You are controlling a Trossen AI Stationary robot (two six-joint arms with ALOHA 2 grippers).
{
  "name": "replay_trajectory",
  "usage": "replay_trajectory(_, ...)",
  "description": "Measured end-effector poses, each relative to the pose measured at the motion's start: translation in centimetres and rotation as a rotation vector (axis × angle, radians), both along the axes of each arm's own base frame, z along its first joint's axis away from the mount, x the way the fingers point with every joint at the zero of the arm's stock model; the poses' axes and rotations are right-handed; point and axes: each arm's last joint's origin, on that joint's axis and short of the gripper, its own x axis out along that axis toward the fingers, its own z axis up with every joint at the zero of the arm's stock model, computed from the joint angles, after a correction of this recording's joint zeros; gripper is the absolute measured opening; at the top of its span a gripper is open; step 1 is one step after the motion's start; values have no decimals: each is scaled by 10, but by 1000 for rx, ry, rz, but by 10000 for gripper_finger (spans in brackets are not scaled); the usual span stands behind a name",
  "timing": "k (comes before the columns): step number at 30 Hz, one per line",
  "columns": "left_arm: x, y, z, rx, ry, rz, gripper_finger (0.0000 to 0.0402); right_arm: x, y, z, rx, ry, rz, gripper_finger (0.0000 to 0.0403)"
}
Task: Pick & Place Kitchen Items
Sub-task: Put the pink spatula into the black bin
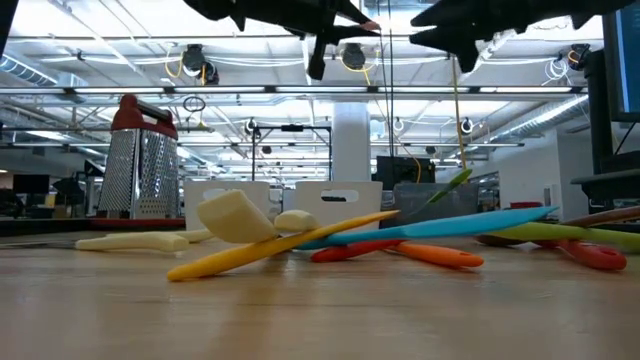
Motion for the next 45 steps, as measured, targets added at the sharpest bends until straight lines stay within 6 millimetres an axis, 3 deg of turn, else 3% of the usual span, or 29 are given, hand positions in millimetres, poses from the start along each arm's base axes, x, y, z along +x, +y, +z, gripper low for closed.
replay_trajectory(7,1,-5,0,49,10,30,4,21,-12,-8,138,-45,23,236)
replay_trajectory(13,1,-6,0,74,23,48,4,35,-21,-15,238,-75,47,284)
replay_trajectory(30,3,-15,-2,90,46,73,4,59,-27,-28,318,-125,126,285)
replay_trajectory(36,3,-15,-3,90,52,83,4,62,-28,-32,342,-116,129,226)
replay_trajectory(45,3,-14,-4,96,62,102,4,62,-27,-29,333,-140,157,30)
